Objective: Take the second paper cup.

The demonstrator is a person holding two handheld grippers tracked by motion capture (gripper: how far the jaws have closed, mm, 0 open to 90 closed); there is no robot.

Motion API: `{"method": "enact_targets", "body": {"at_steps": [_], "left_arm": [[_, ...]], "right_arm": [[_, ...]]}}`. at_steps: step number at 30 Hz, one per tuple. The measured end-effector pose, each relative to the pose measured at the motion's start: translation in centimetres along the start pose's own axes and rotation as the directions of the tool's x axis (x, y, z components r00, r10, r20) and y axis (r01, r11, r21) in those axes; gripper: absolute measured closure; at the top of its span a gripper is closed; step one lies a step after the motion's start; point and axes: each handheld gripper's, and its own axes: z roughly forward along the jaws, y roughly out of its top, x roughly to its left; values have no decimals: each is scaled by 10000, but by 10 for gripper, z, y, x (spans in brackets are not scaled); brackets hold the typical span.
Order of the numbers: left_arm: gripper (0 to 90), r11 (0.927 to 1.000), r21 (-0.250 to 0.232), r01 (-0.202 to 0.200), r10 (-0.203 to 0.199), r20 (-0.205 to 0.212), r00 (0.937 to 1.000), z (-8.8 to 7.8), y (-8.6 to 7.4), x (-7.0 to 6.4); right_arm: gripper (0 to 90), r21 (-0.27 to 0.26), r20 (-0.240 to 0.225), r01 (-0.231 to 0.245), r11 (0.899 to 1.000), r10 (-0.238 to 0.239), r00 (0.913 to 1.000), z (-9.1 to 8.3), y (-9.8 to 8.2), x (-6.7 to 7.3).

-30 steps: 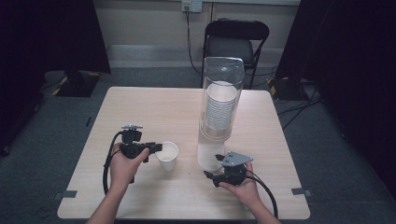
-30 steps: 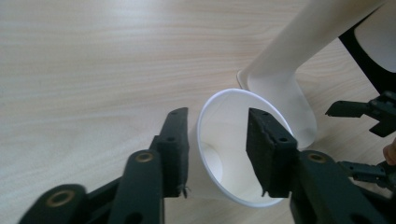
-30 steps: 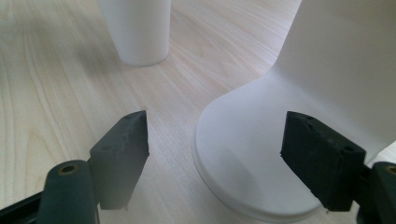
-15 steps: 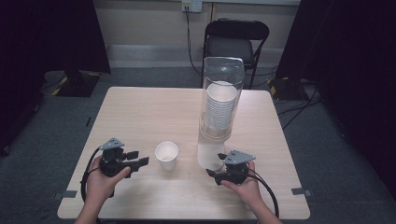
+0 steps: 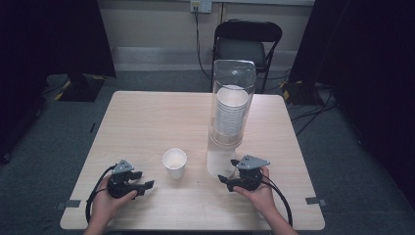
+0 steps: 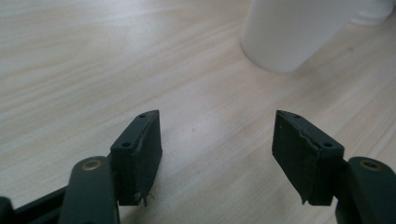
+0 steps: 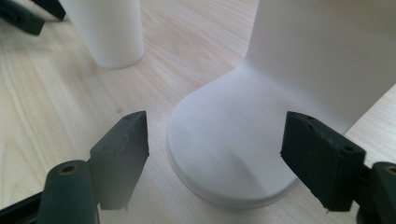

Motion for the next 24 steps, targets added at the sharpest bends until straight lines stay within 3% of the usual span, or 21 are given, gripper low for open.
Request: {"method": "enact_targets", "body": {"at_steps": [5,12,19,24], "left_arm": [[266,9972,-382,-643,634,-245,9977,5,-4,-3],[186,9872,178,-1588,1596,-642,9851,9,-4,-14],[149,9852,222,-1697,1707,-595,9835,10,-3,-14],[145,9853,218,-1692,1702,-595,9836,10,-3,-15]], "right_arm": [[229,-131,96,-237,9996,239,9997,-2,2,-5],[210,-573,410,-531,9969,555,9976,-8,12,-12],[208,-852,554,-432,9954,480,9973,-8,29,-12],[217,-1397,687,-536,9887,636,9956,-7,38,-14]]}}
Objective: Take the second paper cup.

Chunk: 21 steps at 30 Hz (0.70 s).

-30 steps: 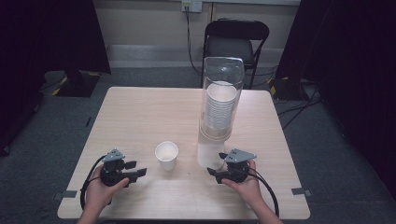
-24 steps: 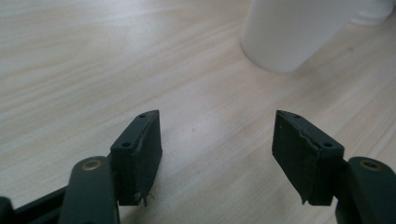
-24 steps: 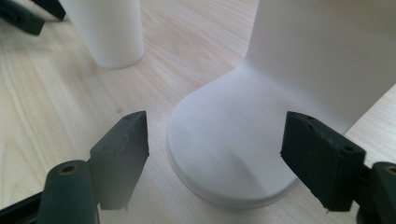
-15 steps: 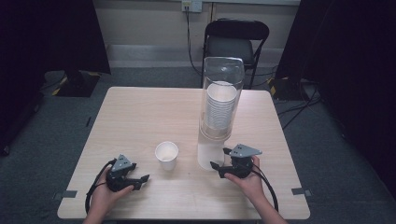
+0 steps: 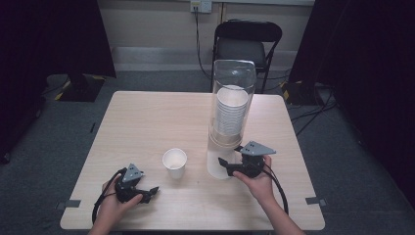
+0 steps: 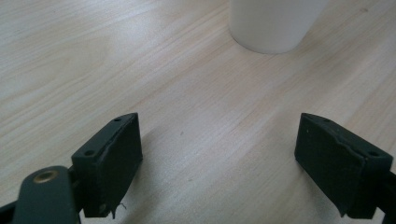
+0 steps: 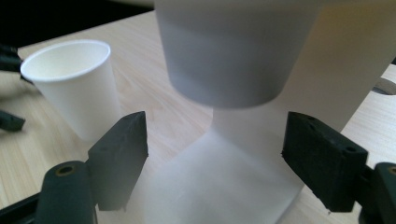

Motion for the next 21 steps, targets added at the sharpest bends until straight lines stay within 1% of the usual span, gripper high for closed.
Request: {"method": "enact_targets", "body": {"at_steps": [1,3,4,6,7,8,13,14,15,16,18,21], "left_arm": [[145,10000,0,0,0,0,10000,0,0,0],[144,10000,45,-11,11,1,10000,0,0,0],[142,10000,42,-10,10,3,10000,0,0,0],[140,10000,44,-16,16,0,10000,0,0,0],[140,10000,44,-16,16,1,10000,0,0,0],[140,10000,49,-18,18,2,10000,0,0,0],[139,10000,49,-20,20,9,10000,0,0,0],[139,10000,51,-21,21,9,10000,0,0,0],[139,10000,50,-21,21,10,10000,0,0,0],[139,10000,49,-22,22,7,10000,0,0,0],[139,10000,48,-17,17,10,10000,0,0,0],[139,10000,49,-18,18,9,10000,0,0,0]], "right_arm": [[217,0,0,0,10000,0,10000,0,0,0],[215,-169,34,-70,9998,71,10000,1,6,-1],[213,-178,123,-67,9998,69,9999,0,9,-2],[215,-340,99,-93,9994,97,9999,0,14,-2],[213,-306,137,-125,9995,130,9998,0,15,-2],[214,-331,78,-122,9994,125,9999,1,17,-3],[217,-456,233,0,9990,11,9997,4,22,-2],[219,-529,185,42,9986,-32,9998,5,24,-1],[220,-500,219,37,9987,-26,9998,5,25,-1],[226,-579,233,55,9983,-42,9997,6,26,0],[234,-671,193,-44,9977,57,9998,8,27,0],[253,-697,236,-52,9976,68,9997,10,27,1]]}}
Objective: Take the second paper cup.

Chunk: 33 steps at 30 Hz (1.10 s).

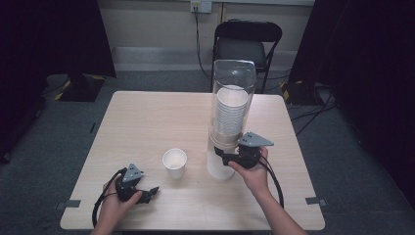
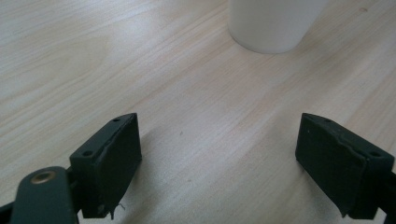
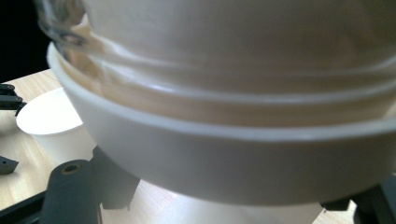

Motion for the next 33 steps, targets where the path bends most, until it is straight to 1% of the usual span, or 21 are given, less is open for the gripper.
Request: {"method": "enact_targets", "body": {"at_steps": [2,3,5,6,10,13,16,17,18,20,21,22,24,27,29,33], "left_arm": [[138,10000,3,-3,3,2,10000,0,0,0],[138,10000,1,0,0,5,10000,0,0,0],[138,10000,-1,0,0,9,10000,0,0,0],[138,10000,0,-4,4,7,10000,0,0,0],[138,10000,-1,-4,4,8,10000,0,0,0],[138,10000,0,-4,4,7,10000,0,0,0],[138,10000,4,-9,9,9,10000,0,0,0],[138,10000,1,1,-1,7,10000,0,0,0],[138,10000,-1,0,0,7,10000,0,0,0],[138,10000,1,-4,4,7,10000,0,0,0],[138,10000,-6,54,-54,30,10000,0,0,0],[138,10000,0,2,-2,9,10000,0,0,0],[138,10000,-5,47,-47,25,10000,0,0,0],[138,10000,-4,43,-43,24,10000,0,0,0],[138,10000,-6,48,-48,23,10000,0,0,0],[138,10000,-5,43,-43,18,10000,0,0,0]], "right_arm": [[292,-65,47,78,9999,-78,10000,0,0,0],[297,-160,84,85,9998,-83,9999,0,0,0],[320,-248,113,21,9997,-18,9999,0,0,-1],[320,-299,11,-93,9995,93,10000,1,0,-2],[313,-361,46,-43,9993,44,10000,1,0,-3],[308,-500,-12,-136,9987,136,9999,2,0,-3],[323,-515,-23,-117,9986,116,9999,3,0,-3],[329,-532,-56,-18,9986,15,10000,3,-1,-4],[335,-544,-192,-153,9984,142,9997,3,-2,-4],[339,-575,-222,-76,9983,63,9997,3,-3,-5],[342,-640,-250,-72,9979,56,9997,3,-4,-6],[343,-692,-235,-62,9976,46,9997,4,-5,-6],[345,-808,-289,23,9967,-46,9996,4,-7,-6],[347,-823,-304,124,9965,-150,9994,3,-8,-6],[349,-895,-277,105,9959,-130,9995,4,-9,-6],[351,-912,-267,312,9953,-338,9991,4,-10,-6]]}}
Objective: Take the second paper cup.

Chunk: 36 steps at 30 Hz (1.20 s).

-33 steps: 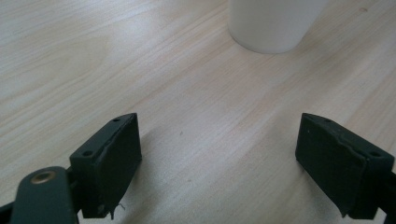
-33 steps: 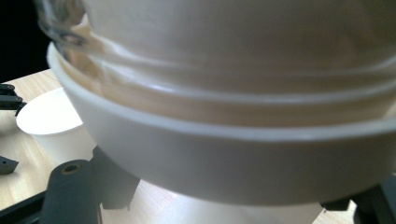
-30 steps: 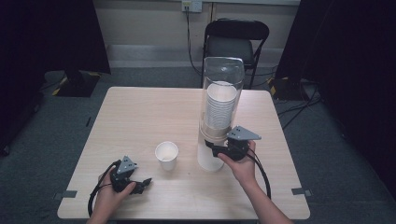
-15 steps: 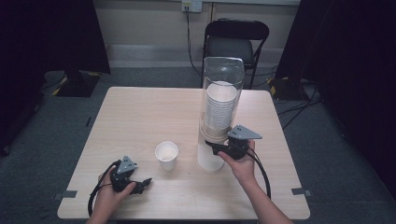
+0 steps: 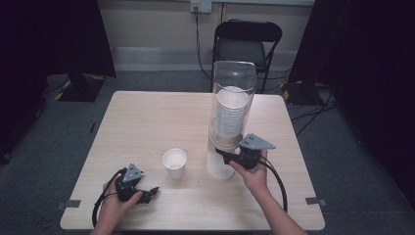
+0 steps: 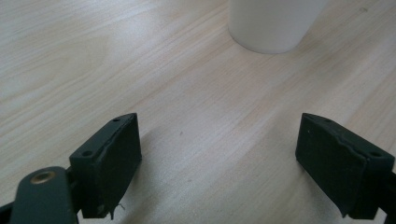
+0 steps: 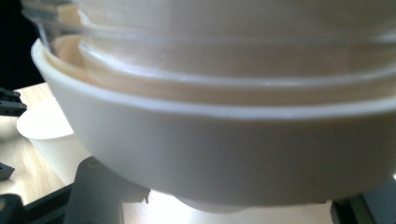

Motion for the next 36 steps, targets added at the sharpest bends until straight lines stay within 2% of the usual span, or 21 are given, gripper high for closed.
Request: {"method": "enact_targets", "body": {"at_steps": [15,20,35,36], "left_arm": [[138,10000,2,-1,1,1,10000,0,0,0],[138,10000,1,2,-2,3,10000,0,0,0],[137,10000,2,2,-2,3,10000,0,0,0],[137,10000,3,0,0,3,10000,0,0,0]], "right_arm": [[355,71,-28,-66,10000,66,10000,0,-1,-1],[356,-35,-40,-184,9998,184,9998,0,-2,0],[362,82,-144,-410,9991,411,9990,1,-5,0],[364,161,-60,-287,9995,288,9996,1,-6,0]]}}
